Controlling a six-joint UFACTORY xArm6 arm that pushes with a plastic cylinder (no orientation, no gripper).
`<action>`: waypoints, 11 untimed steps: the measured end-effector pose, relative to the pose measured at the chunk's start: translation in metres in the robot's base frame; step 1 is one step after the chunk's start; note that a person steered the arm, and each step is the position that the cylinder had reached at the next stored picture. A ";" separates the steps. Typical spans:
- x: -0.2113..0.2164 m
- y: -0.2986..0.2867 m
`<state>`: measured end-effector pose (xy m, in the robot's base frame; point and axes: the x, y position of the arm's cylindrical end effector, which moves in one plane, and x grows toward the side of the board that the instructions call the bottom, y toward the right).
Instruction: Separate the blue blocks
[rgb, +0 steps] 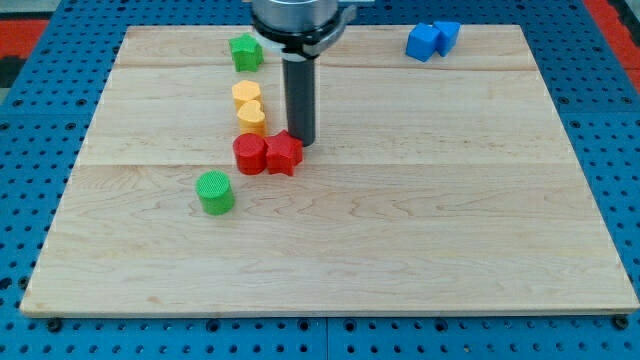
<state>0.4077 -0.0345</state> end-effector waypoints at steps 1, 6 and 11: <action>0.019 0.049; 0.011 -0.135; -0.005 -0.055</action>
